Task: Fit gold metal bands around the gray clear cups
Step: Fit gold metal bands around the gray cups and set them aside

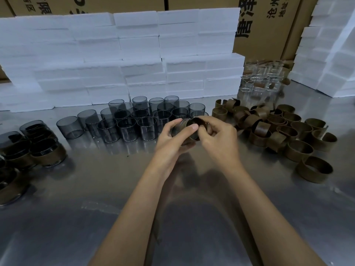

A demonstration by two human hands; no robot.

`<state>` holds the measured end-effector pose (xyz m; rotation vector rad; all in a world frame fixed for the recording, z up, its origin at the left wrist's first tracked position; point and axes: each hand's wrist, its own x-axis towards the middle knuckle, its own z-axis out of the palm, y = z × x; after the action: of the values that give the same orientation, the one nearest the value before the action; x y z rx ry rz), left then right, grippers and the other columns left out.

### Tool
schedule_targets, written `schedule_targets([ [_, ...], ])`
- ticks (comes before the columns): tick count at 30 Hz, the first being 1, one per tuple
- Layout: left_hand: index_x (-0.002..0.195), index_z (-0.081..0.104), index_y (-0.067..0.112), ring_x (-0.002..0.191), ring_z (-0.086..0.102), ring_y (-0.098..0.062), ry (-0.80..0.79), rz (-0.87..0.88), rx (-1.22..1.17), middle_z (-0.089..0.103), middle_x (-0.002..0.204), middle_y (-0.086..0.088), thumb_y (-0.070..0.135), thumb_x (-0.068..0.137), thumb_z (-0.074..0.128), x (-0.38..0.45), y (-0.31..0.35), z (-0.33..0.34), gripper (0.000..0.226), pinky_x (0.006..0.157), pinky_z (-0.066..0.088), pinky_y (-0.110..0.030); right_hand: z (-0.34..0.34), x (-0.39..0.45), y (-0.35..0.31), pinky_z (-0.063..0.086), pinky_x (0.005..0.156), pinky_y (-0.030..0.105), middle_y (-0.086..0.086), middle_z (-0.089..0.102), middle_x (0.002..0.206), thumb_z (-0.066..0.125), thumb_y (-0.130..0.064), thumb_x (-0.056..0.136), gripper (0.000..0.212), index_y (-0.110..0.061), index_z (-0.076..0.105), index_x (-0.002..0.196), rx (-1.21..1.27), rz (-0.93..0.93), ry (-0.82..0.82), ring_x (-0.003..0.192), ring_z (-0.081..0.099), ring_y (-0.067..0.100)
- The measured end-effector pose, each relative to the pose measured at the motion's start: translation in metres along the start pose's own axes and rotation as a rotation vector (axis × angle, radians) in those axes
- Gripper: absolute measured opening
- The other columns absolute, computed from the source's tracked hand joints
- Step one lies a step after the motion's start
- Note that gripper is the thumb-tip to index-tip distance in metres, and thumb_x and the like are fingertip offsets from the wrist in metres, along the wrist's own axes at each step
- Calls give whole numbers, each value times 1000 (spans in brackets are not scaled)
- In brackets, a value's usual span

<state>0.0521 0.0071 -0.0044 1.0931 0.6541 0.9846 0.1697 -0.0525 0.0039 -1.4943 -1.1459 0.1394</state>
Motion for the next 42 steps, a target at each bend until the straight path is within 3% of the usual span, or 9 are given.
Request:
schedule_targets([
  [5,125,65,12,97,76,-18,35,-1,-7,64,130,-12,27,67,88,3,-3,-1,65,85,62,-44,-1,3,-10,54,96,33,-9,72,104,57,-48,86,29,-34,79,100,387,309,-8,101,68,8],
  [10,119,71,19,102,75,-24,-15,-13,22,69,124,-9,34,56,92,-1,-6,8,68,89,61,-52,4,2,-3,52,103,51,4,79,104,56,-82,77,60,-30,81,95,629,610,-352,102,75,24],
  [15,114,75,21,104,74,-24,-47,-52,-31,63,133,-17,29,59,92,-1,-6,5,58,82,62,-48,13,1,0,57,96,46,-4,80,93,48,-94,65,57,-49,78,81,507,564,-213,93,76,16],
  [23,110,77,19,76,72,-20,-75,-97,-108,73,99,-10,12,83,79,-2,-4,7,29,58,55,-29,12,2,3,61,73,31,-3,79,82,50,-75,91,64,-18,78,90,400,568,-25,80,76,12],
  [28,124,66,14,83,69,-18,-6,-159,-36,74,100,-8,58,90,63,-1,0,14,56,71,54,-31,16,1,2,59,80,27,0,79,94,51,-74,91,66,-14,73,106,424,546,-59,89,75,12],
  [30,112,68,12,76,68,-17,73,-161,-26,73,90,-8,61,99,47,-2,0,12,54,67,52,-28,20,-1,0,56,93,34,6,78,101,55,-76,87,70,-11,70,107,397,541,-99,97,73,18],
  [33,93,64,10,62,63,-16,157,-216,-104,67,81,-9,44,103,47,-7,-1,10,39,52,49,-21,20,-1,-3,55,84,35,10,78,90,55,-77,84,69,-11,75,92,532,668,-186,82,73,19],
  [38,98,66,13,83,66,-26,133,-272,-109,70,90,-9,38,98,59,-11,-6,20,27,79,53,-37,15,-1,-2,54,94,46,20,68,99,52,-56,94,56,-3,70,99,753,827,-134,92,63,35],
  [42,99,70,16,85,68,-23,111,-276,-117,74,92,-9,37,97,60,-12,-7,27,23,81,55,-38,16,-1,1,51,62,33,-1,65,57,60,-30,93,25,-14,61,73,825,836,-38,52,62,14],
])
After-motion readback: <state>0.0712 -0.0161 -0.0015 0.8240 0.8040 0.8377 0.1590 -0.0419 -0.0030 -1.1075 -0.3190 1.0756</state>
